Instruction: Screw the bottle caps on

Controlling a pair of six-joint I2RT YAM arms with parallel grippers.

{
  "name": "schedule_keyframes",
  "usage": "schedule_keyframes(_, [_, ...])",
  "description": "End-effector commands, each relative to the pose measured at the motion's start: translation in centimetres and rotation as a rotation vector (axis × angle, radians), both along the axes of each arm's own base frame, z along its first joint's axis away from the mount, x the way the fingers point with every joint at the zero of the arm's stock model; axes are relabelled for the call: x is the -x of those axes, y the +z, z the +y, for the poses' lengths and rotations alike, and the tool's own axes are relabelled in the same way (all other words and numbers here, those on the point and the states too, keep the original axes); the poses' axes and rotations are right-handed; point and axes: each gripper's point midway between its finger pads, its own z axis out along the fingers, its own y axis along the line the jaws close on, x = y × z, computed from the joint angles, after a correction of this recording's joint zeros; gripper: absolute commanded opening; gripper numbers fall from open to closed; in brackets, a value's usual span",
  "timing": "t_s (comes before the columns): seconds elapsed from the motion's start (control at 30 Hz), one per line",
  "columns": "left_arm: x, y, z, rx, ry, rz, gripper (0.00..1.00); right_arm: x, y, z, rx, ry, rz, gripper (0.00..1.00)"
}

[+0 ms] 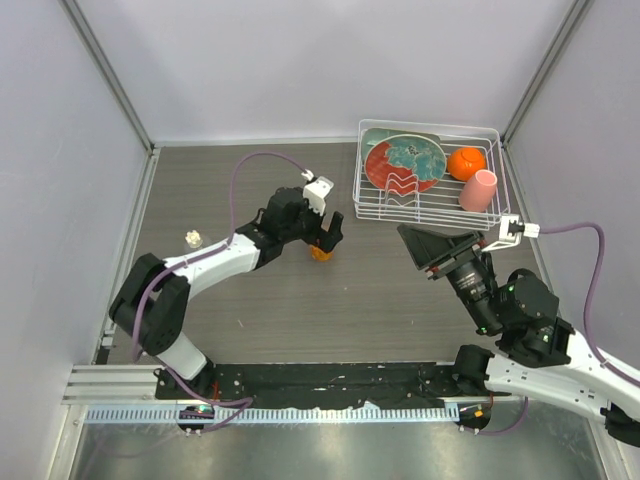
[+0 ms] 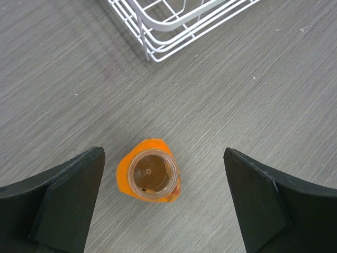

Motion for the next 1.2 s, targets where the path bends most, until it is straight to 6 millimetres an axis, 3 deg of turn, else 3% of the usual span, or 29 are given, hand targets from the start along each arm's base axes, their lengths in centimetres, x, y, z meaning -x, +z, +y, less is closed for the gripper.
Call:
schedule_keyframes(0.0, [-1.2,0.4,-1.0,0.037,0.012,-0.010,1.00,-0.2,0.7,-1.3,0.006,-0.049,-0.029,0.29])
schedule_keyframes(0.47, [-1.4,-3.9,-0.4,-0.025,0.034,0.033,1.00,-0.1,-0.1,-2.3,0.050,-0.073,-0.021,0.29])
schedule_keyframes(0.63, [-1.1,-5.7,0.7,-0.071,0.039,0.066,0.97,0.1,-0.2,-2.8,0.047,-0.074,-0.018,0.29])
schedule_keyframes(0.83, [-0.2,-6.5,1.3,-0.121,-0.041,0.165,0.76,0.3,0.0,-3.2,0.056,-0.077,-0.016,0.28])
schedule_keyframes(0.93, [0.4,-7.0,1.1,-0.141,-0.085,0.194,0.60,0.2,-0.1,-3.2,0.064,-0.079,-0.014,0.27])
schedule_keyframes(0.97, [0.4,-6.8,0.9,-0.144,-0.101,0.196,0.49,0.3,-0.1,-3.3,0.061,-0.080,-0.014,0.26])
schedule_keyframes(1.03, [1.3,-7.2,1.0,-0.179,-0.148,0.230,0.40,0.2,-0.2,-3.2,0.067,-0.079,-0.012,0.26])
schedule_keyframes(1.07, [1.3,-6.5,0.7,-0.181,-0.169,0.230,0.33,0.3,-0.1,-3.2,0.063,-0.078,-0.010,0.26])
schedule_keyframes(1.17, [3.6,-6.4,1.3,-0.277,-0.274,0.300,0.29,0.2,-0.1,-2.8,0.069,-0.067,-0.007,0.26])
